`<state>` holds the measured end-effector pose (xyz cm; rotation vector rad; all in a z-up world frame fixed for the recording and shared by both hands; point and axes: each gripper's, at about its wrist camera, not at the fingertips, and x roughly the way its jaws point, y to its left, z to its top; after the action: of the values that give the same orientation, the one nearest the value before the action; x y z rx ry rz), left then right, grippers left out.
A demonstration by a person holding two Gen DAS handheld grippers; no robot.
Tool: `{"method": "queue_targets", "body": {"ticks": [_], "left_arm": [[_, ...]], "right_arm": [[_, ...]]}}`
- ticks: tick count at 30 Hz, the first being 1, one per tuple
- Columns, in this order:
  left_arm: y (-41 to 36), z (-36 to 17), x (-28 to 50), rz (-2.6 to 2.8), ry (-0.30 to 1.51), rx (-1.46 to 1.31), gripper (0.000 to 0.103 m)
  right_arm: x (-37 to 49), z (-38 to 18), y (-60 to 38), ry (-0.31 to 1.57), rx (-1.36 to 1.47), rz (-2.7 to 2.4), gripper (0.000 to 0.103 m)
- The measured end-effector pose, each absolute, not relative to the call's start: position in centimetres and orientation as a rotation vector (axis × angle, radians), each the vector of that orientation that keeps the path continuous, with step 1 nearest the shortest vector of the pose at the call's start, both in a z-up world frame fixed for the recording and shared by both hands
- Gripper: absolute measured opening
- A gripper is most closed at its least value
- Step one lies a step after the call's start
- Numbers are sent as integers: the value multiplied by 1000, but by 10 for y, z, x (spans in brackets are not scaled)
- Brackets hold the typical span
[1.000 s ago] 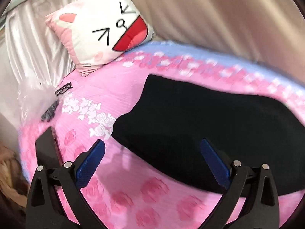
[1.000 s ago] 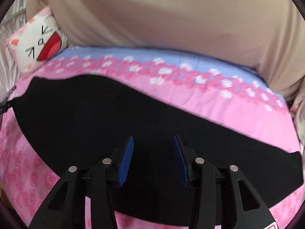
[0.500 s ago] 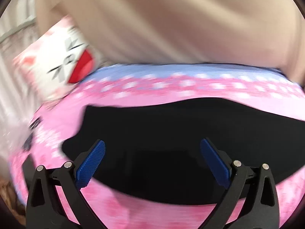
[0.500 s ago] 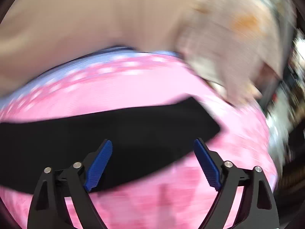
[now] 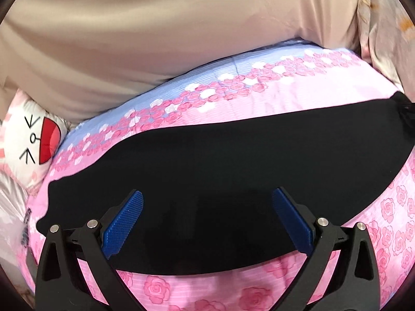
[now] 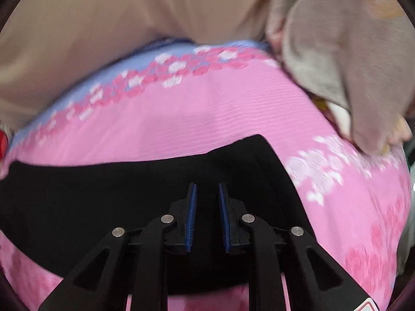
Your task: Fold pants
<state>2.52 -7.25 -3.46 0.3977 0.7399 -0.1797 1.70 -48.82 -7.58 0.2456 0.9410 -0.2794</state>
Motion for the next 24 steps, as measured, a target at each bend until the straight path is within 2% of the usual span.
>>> {"method": "queue_targets", "body": {"ticks": [2,3,4,5,8,10,11,12,13,14,19,21,24], "left_arm": [[-80,-35,25,-155,741,429,98],[-80,-35,27,-142,744,438,98],[-81,-36,30,-126,747,444,98],[-84,-36,28,-119,748,443,98],[-92,-42,35,-114,771,437,98],[-101,-46,38,-118,785,453,98],[-104,-46,37,-118,783,458,98],[-107,-45,37,-118,777,464,98],[-109,-43,35,-121,767,464,98],[-110,-42,34,-126,761,460,98],[-114,-42,38,-142,740,443,98],[-119,-43,43,-150,737,447,98],[-126,-42,49,-156,732,451,98]], "right_arm": [[25,-74,-530,878,317,-362,0],[20,-69,-535,853,372,-362,0],[14,-60,-533,808,397,-366,4],[12,-55,-526,788,378,-360,14],[34,-73,-502,889,247,-260,15],[32,-75,-512,862,263,-279,9],[27,-70,-517,853,286,-324,0],[16,-61,-523,815,320,-370,0],[4,-52,-524,774,343,-393,12],[-8,-46,-522,748,351,-402,14],[-46,-32,-502,708,316,-451,14],[-56,-33,-506,708,324,-456,17],[-63,-36,-518,712,323,-508,37]]}}
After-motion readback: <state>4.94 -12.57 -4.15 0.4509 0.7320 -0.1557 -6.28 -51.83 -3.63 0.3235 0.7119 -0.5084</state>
